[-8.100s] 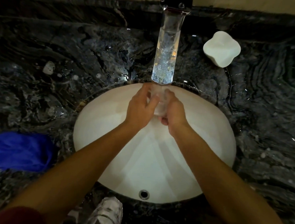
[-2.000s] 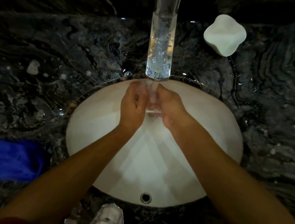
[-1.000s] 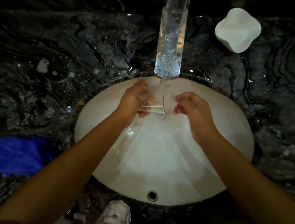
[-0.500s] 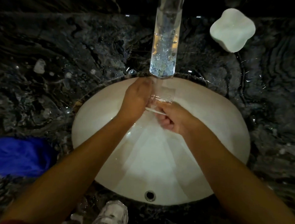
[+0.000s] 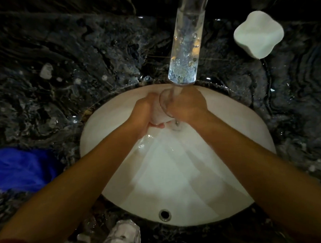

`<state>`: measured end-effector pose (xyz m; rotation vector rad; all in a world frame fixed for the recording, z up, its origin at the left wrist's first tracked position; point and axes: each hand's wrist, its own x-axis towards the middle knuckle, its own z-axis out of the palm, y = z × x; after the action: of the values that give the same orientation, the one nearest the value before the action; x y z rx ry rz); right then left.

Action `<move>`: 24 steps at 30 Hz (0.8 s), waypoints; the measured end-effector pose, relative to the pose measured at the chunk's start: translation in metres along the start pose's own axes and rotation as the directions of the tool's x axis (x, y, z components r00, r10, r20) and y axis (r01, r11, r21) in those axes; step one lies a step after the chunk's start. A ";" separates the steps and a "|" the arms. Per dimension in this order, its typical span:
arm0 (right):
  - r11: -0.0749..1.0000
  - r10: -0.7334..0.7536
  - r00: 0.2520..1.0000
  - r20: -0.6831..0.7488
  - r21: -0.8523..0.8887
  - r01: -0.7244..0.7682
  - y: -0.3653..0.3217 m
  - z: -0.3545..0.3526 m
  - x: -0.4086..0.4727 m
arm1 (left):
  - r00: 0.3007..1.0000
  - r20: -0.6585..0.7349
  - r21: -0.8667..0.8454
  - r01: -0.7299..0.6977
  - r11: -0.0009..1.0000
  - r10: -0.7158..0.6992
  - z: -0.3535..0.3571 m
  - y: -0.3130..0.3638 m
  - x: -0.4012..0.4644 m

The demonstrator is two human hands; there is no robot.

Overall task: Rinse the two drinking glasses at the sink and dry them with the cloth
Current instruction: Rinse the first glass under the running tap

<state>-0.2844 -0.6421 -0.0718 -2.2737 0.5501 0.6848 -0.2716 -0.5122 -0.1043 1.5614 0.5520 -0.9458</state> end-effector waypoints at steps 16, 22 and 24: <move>0.664 0.293 0.910 0.295 0.622 -0.415 0.023 0.027 0.002 | 0.772 -0.249 0.391 -0.473 0.789 0.586 0.000 -0.009 0.008; 0.439 0.017 0.785 0.620 0.700 -0.563 0.044 0.043 -0.030 | 0.689 -0.127 0.326 -0.651 0.686 0.714 0.001 -0.029 0.009; 0.640 0.134 0.843 0.521 0.604 -0.475 0.047 0.039 -0.021 | 0.762 -0.166 0.299 -0.566 0.768 0.626 0.004 -0.032 0.008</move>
<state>-0.3384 -0.6419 -0.1061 -1.2313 0.8294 0.9163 -0.2935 -0.5100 -0.1294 1.9243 0.0796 -0.3134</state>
